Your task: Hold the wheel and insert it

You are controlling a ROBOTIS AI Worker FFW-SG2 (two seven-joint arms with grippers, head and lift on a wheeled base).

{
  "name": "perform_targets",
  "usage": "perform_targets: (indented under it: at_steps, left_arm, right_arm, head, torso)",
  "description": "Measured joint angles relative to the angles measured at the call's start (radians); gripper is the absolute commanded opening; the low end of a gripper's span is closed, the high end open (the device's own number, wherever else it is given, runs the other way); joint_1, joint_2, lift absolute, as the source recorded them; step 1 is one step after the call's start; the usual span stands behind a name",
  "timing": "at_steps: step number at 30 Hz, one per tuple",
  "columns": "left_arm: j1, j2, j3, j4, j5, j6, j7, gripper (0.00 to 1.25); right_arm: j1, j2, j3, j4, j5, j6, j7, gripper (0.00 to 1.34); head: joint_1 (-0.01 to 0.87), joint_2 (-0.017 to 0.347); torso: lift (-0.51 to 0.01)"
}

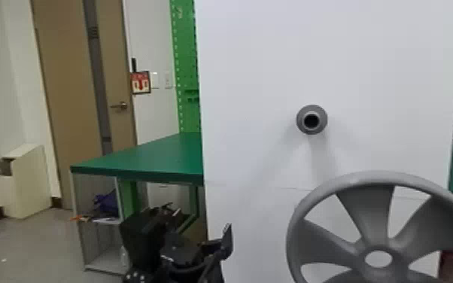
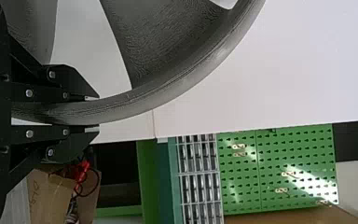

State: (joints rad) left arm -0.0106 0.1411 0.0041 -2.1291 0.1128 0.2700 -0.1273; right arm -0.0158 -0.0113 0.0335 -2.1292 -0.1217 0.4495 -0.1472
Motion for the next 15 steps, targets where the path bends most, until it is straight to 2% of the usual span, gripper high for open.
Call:
perform_targets:
  at_steps: [15]
  left_arm:
    - [0.000,0.000,-0.007,0.005,-0.003,0.001,0.000,1.16]
  right_arm:
    - [-0.077,0.007,0.018,-0.010,-0.019,0.067,0.000,0.25]
  head:
    - [0.176,0.341]
  torso:
    - [-0.489]
